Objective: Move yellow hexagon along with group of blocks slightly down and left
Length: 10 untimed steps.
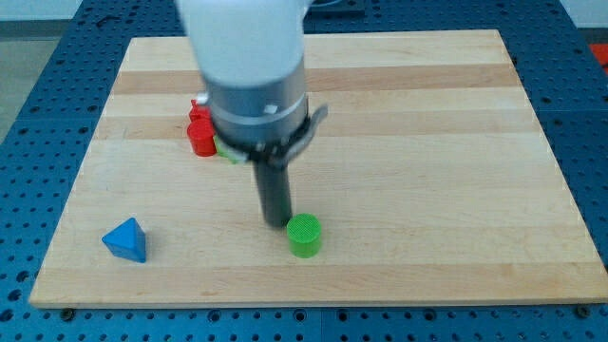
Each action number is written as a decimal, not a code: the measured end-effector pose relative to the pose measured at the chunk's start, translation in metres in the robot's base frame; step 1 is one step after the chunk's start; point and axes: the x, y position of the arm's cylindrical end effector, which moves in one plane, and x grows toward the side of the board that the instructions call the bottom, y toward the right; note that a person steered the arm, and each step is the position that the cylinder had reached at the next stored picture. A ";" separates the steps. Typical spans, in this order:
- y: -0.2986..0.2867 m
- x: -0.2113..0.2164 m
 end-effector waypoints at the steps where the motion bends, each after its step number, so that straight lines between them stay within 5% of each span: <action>1: 0.004 -0.026; 3: 0.035 -0.123; 5: -0.011 -0.210; 6: -0.014 -0.198; 8: 0.007 -0.051; 9: 0.009 -0.077; 10: 0.016 -0.160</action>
